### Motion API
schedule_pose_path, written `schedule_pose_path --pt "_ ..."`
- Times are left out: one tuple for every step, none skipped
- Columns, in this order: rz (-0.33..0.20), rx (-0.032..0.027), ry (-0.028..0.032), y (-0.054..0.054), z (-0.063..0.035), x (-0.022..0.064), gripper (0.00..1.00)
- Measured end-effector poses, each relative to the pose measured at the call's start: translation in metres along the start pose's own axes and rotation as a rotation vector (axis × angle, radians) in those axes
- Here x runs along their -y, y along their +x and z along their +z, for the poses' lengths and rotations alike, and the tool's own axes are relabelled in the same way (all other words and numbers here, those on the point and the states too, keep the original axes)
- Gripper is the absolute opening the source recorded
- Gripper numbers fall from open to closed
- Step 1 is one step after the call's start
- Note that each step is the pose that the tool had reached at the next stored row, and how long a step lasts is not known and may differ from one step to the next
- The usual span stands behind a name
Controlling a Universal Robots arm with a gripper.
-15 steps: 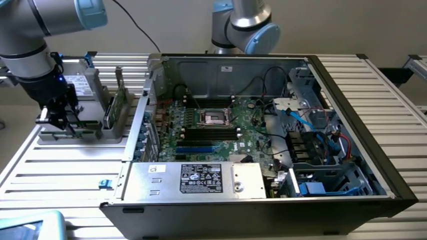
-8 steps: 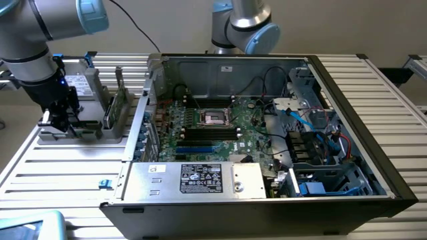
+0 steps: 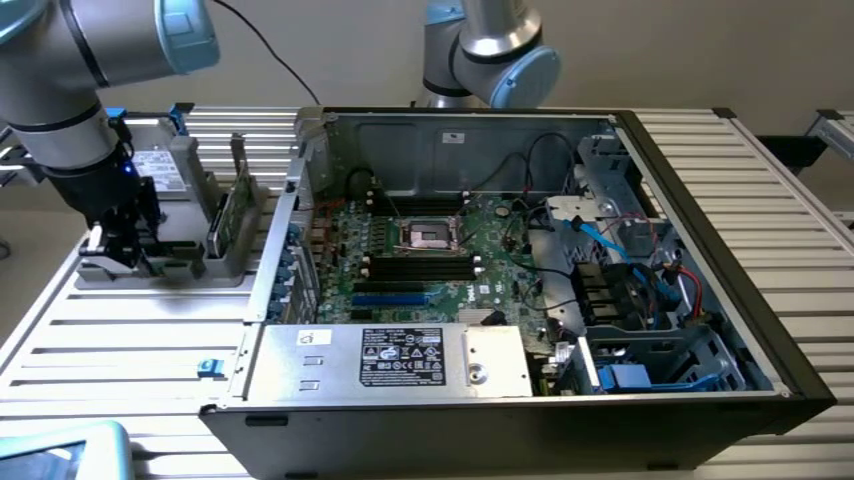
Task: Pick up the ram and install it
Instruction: 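Pick up the ram and move it above insertion slot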
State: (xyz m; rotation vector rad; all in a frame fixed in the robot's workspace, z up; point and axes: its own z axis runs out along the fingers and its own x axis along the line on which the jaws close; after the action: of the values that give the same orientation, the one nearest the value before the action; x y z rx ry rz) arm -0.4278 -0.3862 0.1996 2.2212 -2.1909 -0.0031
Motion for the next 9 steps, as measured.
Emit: schedule_pose_path --pt "0.000 0.0001 0.0000 0.0000 0.0006 0.0000 0.43" --pt "0.000 0.0000 -0.0001 0.0000 0.0012 0.0000 0.43" --pt "0.000 0.0001 0.0000 0.0000 0.0017 0.0000 0.43" --pt "0.000 0.0000 -0.0001 0.0000 0.0021 0.0000 0.43" --pt "0.000 0.0000 -0.0002 0.0000 0.0024 0.0000 0.43" --pt "0.000 0.0000 -0.0002 0.0000 0.0026 0.0000 0.41" --pt "0.000 0.0000 -0.0001 0.0000 0.0028 0.0001 0.35" --pt "0.000 0.0000 -0.0001 0.0000 0.0029 0.0000 0.35" --pt "0.000 0.0000 -0.0001 0.0000 0.0030 0.0000 0.28"
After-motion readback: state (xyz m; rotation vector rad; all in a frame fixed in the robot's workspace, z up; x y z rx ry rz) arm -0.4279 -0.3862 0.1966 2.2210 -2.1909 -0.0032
